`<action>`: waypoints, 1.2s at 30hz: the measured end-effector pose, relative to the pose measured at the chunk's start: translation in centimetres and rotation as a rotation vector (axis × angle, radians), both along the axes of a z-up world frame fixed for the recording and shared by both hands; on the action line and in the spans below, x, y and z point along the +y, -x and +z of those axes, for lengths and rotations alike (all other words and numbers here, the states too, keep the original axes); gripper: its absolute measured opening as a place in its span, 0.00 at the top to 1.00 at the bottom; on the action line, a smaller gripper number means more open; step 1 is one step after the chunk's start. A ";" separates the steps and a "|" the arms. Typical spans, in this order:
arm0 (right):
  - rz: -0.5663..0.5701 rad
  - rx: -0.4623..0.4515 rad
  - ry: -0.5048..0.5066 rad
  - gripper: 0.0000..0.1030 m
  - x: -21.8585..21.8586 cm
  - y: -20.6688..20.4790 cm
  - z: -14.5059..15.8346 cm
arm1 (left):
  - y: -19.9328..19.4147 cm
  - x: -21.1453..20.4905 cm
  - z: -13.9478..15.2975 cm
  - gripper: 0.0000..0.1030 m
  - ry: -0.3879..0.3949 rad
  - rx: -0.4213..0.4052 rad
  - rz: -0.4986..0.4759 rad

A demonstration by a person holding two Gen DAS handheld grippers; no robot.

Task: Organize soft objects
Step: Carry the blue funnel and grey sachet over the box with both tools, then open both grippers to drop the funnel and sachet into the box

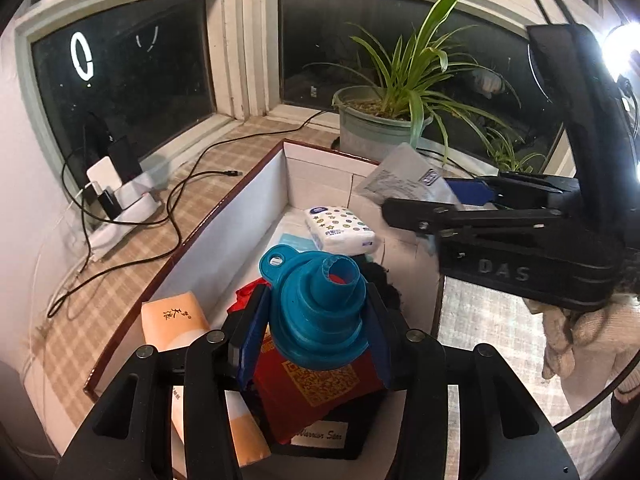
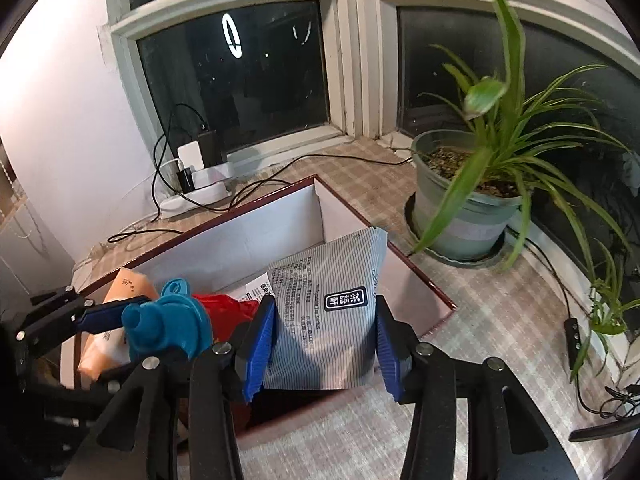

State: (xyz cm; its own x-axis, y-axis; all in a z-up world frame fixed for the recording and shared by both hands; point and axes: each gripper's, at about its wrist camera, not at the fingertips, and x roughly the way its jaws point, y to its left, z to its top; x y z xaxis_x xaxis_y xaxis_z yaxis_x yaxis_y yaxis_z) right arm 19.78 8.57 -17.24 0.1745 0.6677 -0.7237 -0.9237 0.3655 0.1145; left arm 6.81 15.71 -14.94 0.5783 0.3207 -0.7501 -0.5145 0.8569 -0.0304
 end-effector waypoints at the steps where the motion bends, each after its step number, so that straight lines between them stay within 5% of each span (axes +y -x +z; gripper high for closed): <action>1: 0.002 -0.001 0.003 0.57 0.2 0.1 -0.1 | 0.0 0.0 0.0 0.55 -0.004 0.002 0.001; 7: 0.002 0.006 0.008 0.36 0.8 0.2 -0.2 | 0.1 0.2 -0.1 0.50 0.009 0.004 0.000; 10: -0.009 0.006 0.003 0.35 0.7 0.0 0.0 | 0.1 0.3 -0.1 0.41 0.014 0.002 -0.001; 17: -0.013 0.025 -0.020 0.25 0.1 -0.1 0.4 | 0.4 0.3 0.2 0.39 0.023 -0.005 0.016; 36: -0.043 0.014 -0.055 0.25 -3.7 1.9 2.5 | 3.0 -0.9 2.5 0.39 0.035 -0.066 0.023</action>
